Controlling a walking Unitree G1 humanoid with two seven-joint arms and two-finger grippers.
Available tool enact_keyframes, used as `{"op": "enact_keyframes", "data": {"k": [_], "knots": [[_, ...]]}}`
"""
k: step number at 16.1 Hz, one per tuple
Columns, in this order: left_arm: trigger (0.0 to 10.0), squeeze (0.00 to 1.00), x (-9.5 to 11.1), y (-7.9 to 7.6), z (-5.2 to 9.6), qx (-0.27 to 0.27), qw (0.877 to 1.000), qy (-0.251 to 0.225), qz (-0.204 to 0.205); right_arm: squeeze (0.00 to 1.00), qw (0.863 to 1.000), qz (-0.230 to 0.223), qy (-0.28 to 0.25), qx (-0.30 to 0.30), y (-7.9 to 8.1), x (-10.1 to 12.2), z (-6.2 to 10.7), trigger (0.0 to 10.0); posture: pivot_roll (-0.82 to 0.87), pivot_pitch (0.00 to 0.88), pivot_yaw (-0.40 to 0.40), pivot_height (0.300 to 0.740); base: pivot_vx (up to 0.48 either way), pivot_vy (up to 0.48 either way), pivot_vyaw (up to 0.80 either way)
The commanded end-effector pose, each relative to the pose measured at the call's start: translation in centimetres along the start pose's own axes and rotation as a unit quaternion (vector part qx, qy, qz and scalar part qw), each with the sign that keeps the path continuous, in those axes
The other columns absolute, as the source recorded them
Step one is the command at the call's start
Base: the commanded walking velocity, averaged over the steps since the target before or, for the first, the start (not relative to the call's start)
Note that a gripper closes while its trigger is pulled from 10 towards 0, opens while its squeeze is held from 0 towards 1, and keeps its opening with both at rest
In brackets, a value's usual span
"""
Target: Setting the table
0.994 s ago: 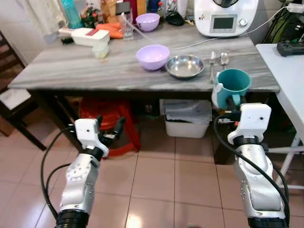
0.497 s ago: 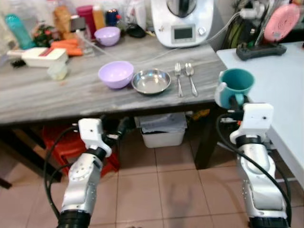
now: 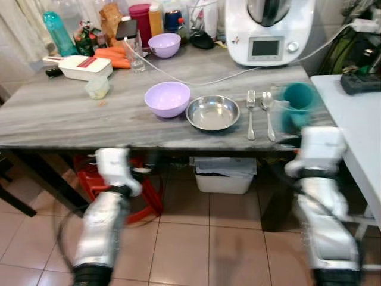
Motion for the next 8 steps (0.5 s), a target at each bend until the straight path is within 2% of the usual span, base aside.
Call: {"op": "enact_keyframes", "data": {"k": [1, 8], "knots": [[10.0, 0.0, -0.01, -1.08, -0.4, -0.015, 1.0, -0.001, 0.004, 0.0, 1.0, 0.006, -0.006, -0.02, -1.36, 0.17, -0.03, 10.0, -0.13, 0.067, 0.082, 0.74, 0.36, 0.0, 0.0], [10.0, 0.0, 0.25, -1.57, -0.33, -0.019, 1.0, -0.005, 0.009, 0.0, 1.0, 0.006, -0.008, -0.022, -1.47, 0.31, -0.18, 10.0, -0.13, 0.067, 0.082, 0.74, 0.359, 0.0, 0.0]]}}
Point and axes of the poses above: a point about 5 cm out from each wrist's last joint towards the gripper, its own z axis pointing back from the gripper into the wrist, its own x axis along the axis of the wrist's last joint, y = z × x, the point moved 5 cm from there along -z, pointing out of the wrist towards the gripper, and after that the axes turned 15 degrees about z, right-handed, at the moved point
